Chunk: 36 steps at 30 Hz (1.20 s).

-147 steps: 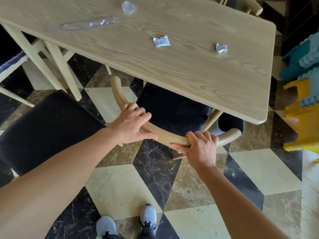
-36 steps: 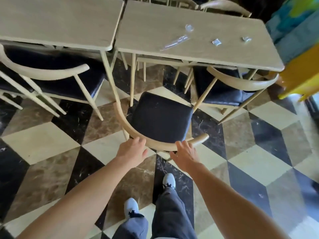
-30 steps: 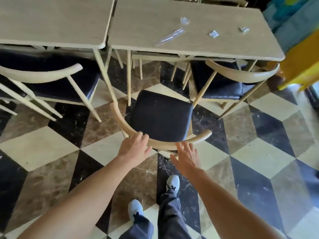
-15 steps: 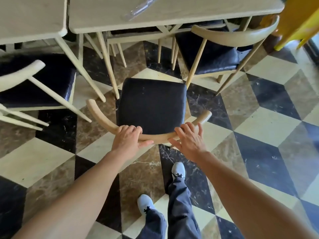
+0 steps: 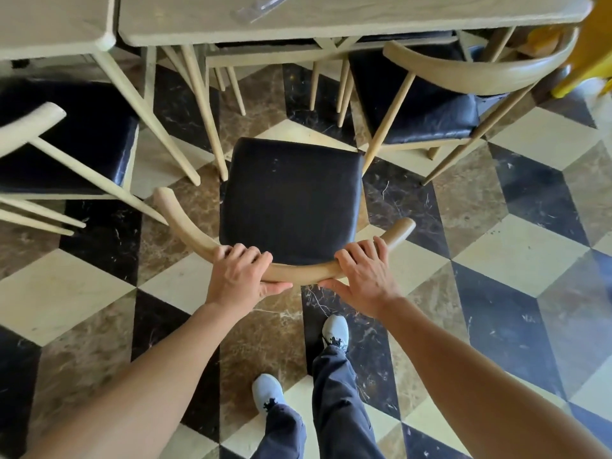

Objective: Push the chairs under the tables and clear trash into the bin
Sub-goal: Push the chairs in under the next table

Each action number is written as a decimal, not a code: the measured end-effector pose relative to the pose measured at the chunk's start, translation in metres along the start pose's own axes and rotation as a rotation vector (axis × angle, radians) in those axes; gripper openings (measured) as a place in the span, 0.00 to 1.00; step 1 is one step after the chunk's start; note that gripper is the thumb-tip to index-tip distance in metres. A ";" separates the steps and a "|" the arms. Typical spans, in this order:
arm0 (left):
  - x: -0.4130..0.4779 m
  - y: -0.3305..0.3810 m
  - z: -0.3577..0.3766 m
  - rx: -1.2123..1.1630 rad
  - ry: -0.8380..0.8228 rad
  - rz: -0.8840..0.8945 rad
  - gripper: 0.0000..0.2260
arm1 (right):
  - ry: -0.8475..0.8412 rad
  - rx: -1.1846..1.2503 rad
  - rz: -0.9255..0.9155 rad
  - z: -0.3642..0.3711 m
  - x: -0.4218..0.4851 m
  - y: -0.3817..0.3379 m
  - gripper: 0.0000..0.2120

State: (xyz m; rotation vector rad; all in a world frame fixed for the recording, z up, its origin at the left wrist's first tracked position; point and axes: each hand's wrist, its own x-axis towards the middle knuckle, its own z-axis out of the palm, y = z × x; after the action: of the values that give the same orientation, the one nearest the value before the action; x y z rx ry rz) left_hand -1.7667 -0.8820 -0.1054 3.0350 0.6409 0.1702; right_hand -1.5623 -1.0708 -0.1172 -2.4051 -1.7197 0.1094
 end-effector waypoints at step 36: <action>0.260 -0.082 0.008 0.002 -0.113 -0.142 0.34 | -0.273 -0.036 -0.100 -0.042 0.275 0.134 0.31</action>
State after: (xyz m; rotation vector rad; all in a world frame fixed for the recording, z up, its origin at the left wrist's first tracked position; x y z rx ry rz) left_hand -1.5625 -0.7020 -0.0918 2.9603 0.8425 -0.0067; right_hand -1.3410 -0.8578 -0.0887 -2.4164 -1.9679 0.4141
